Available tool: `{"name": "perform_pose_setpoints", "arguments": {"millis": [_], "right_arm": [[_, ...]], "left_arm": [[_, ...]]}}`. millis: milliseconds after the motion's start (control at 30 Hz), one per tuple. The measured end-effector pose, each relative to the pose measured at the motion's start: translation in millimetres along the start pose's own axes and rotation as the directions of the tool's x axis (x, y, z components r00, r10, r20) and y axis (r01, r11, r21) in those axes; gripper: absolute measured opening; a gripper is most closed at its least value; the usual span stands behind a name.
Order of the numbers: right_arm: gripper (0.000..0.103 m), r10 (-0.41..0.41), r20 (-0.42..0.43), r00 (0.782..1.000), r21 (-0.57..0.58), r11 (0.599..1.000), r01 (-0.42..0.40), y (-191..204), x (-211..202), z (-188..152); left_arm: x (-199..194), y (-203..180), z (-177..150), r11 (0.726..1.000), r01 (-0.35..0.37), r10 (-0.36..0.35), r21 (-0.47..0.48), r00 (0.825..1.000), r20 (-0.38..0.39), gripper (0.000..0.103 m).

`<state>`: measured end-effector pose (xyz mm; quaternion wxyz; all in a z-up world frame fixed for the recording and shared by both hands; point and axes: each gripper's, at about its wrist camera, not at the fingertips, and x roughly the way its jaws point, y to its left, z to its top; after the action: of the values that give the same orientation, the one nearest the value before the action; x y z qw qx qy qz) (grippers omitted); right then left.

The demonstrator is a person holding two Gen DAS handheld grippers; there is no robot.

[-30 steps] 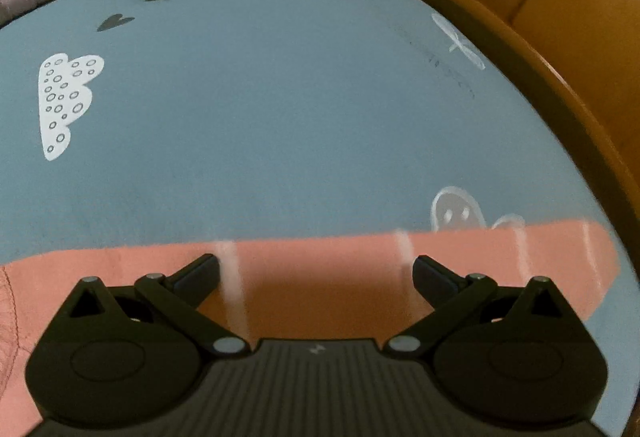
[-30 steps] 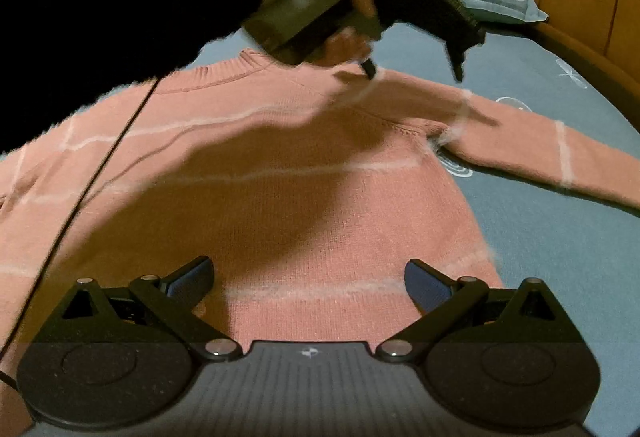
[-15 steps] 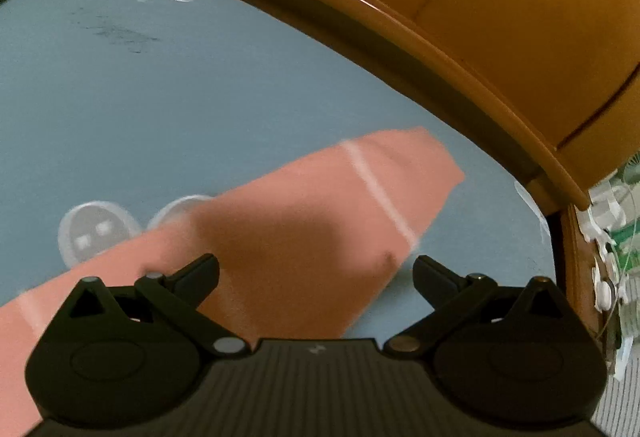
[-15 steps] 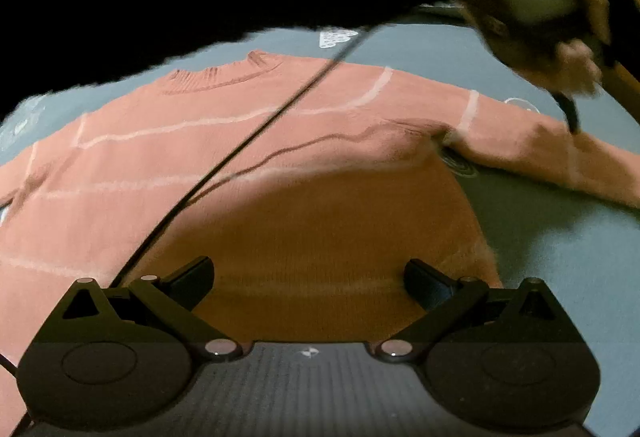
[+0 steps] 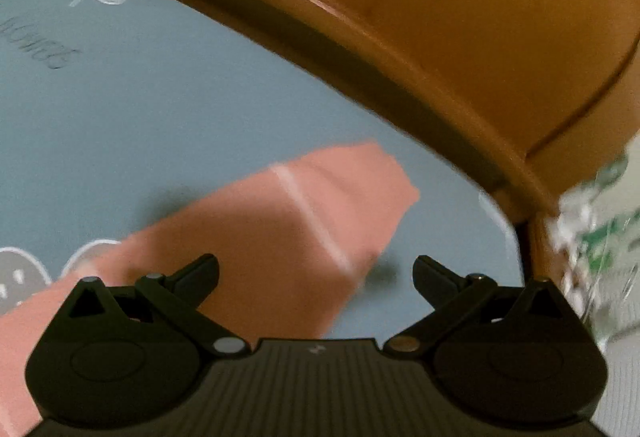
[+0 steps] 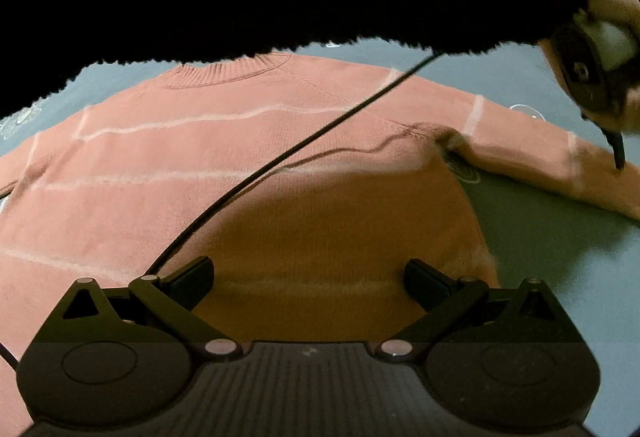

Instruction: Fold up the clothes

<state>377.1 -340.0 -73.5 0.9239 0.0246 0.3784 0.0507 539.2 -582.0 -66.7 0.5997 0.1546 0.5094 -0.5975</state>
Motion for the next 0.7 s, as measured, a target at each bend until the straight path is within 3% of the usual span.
{"name": "perform_pose_setpoints", "arguments": {"millis": [100,200,267,400,567,700], "right_arm": [[0.103,0.001,0.000,1.000,-0.007,1.000,-0.001,0.2,0.9,0.0],[0.103,0.006,0.002,1.000,0.002,1.000,-0.006,-1.3,0.5,0.3],[0.103,0.008,0.001,1.000,0.002,1.000,-0.008,-1.7,0.8,0.9],[0.103,0.011,0.001,1.000,-0.002,1.000,-0.011,-2.0,0.8,1.0],[0.103,0.018,0.003,1.000,0.009,1.000,-0.018,-4.6,-0.5,0.5],[0.103,0.025,0.006,1.000,0.021,0.999,-0.025,-5.6,-1.3,0.7]], "left_arm": [[11.5,-2.4,6.4,0.999,-0.038,0.037,0.030,0.999,0.030,0.102],[12.6,-0.1,23.3,0.997,-0.062,0.064,-0.034,0.995,0.074,0.102],[9.0,-1.6,30.2,0.998,-0.028,0.033,-0.055,0.995,0.089,0.102],[22.7,-28.0,31.3,0.998,0.066,-0.067,0.023,0.996,0.050,0.102],[43.8,-39.3,29.3,0.995,0.006,-0.013,0.101,0.998,0.063,0.102],[38.3,-40.3,39.0,0.999,0.026,-0.028,0.022,0.993,0.115,0.101]]}}
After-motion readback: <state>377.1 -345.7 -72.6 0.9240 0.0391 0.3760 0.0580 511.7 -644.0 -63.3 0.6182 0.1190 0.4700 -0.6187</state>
